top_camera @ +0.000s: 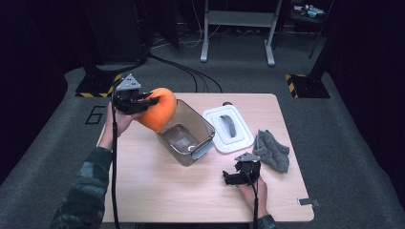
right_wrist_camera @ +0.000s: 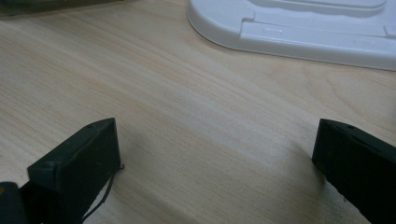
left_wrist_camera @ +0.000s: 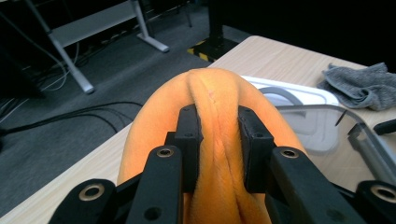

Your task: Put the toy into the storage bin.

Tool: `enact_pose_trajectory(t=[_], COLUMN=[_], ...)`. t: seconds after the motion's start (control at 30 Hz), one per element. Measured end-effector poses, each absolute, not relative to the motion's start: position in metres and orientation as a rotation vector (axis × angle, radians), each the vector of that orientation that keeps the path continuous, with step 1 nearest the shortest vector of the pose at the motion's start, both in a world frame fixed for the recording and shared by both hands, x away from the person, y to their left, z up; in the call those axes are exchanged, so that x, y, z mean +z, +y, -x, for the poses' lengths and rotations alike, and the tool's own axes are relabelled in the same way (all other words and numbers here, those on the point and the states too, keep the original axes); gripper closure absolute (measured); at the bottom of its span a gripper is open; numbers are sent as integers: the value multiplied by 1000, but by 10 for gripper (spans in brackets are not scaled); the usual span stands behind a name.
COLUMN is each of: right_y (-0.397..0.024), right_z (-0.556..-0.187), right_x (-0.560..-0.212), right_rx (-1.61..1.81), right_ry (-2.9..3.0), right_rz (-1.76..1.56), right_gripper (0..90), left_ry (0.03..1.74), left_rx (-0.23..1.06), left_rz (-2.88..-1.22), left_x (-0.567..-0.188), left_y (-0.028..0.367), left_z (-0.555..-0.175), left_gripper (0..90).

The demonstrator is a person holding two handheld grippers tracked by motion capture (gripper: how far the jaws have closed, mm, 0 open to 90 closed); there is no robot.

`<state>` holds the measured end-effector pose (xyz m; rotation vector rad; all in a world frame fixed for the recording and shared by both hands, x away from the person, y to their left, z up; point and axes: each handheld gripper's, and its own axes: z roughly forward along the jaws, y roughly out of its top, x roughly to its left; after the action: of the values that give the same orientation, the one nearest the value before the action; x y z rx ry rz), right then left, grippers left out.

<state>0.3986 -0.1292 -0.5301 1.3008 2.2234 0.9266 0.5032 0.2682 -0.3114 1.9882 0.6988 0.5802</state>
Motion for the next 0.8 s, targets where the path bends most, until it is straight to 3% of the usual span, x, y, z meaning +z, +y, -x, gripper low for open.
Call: enact_pose_trajectory(t=[0.8], right_y=[-129], right_z=[-399], right_x=[-530], right_rx=[929], right_ry=[2218], right_rz=[-1309], right_gripper=[3], left_ry=[618], left_rx=[490], left_rz=[-2036], left_x=[-336], left_y=[230], left_z=[-531], left_gripper=[729])
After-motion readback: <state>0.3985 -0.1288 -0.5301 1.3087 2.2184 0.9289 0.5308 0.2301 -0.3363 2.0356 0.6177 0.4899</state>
